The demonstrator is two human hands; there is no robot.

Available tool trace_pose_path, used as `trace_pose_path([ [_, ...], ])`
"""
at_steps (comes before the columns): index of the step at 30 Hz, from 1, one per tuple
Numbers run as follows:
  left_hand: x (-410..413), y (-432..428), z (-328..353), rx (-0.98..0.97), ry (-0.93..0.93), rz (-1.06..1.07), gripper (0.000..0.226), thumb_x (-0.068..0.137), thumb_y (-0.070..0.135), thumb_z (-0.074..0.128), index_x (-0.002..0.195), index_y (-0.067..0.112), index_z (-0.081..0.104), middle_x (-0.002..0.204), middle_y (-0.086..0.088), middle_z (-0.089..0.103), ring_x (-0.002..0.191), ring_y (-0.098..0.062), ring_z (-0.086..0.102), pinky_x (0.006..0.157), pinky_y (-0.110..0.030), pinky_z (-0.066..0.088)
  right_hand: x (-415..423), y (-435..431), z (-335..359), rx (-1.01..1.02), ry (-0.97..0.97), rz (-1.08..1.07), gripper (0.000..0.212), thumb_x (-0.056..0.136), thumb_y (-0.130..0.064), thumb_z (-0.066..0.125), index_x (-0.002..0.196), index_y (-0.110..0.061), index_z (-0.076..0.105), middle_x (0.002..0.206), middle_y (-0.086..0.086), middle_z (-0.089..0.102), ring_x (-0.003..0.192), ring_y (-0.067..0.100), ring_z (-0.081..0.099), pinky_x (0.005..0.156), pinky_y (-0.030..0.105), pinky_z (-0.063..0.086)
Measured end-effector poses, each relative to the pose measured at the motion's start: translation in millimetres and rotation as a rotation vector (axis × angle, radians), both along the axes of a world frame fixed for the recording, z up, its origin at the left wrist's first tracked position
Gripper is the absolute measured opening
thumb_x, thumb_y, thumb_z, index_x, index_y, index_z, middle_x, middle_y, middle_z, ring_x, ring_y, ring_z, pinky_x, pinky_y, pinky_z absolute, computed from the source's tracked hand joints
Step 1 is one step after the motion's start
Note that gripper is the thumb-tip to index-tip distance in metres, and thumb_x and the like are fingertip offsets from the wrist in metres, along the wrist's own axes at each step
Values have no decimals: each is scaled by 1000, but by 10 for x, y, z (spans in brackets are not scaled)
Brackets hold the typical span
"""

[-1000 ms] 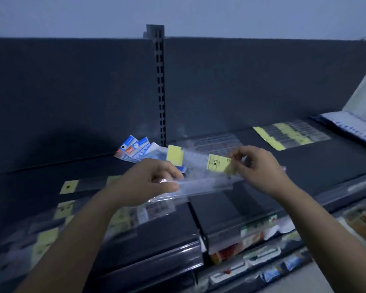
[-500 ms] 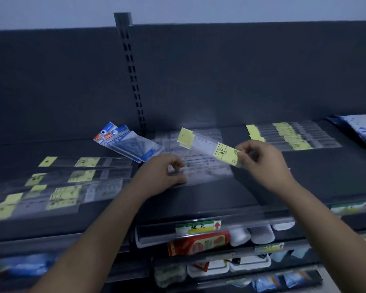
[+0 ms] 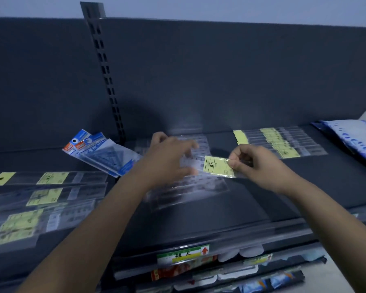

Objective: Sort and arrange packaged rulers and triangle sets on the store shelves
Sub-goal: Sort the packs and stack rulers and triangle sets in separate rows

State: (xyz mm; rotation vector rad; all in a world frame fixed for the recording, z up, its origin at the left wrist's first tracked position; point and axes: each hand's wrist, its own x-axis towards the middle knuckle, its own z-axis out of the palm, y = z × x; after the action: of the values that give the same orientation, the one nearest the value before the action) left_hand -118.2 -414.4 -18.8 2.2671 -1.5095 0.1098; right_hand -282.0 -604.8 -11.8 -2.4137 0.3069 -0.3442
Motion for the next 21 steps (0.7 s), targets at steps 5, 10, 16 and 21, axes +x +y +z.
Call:
trace_pose_path([
  [5,-57,-411,-13,9,437,-171,25,70,27,82,89,22,67,76,6,65,67,-11,57,70,-38,50,-199,-342,-21,-45,38,-8,11,89,-37,59,80,-31,59,76,-13,66,69,6,60,65,25,49],
  [10,-260,-872,-76,-6,576,-176,24,64,32,80,84,29,66,85,1,70,73,-11,63,79,-45,52,-483,-826,-105,-42,21,-44,17,84,-46,61,82,-30,59,81,-9,65,77,11,61,72,36,52],
  [16,-538,-1532,-110,-42,617,-49,26,65,25,87,81,28,66,94,2,70,90,-14,66,85,-40,55,-807,-1737,-107,-77,11,-150,26,79,-47,68,75,-23,59,73,-7,67,70,8,62,70,37,51],
  [21,-751,-2028,-114,-36,623,62,31,62,23,88,84,30,68,85,9,68,91,-15,64,81,-35,52,-864,-2393,-132,66,-9,-84,13,81,-26,72,85,-23,61,76,1,62,70,25,62,71,42,51],
])
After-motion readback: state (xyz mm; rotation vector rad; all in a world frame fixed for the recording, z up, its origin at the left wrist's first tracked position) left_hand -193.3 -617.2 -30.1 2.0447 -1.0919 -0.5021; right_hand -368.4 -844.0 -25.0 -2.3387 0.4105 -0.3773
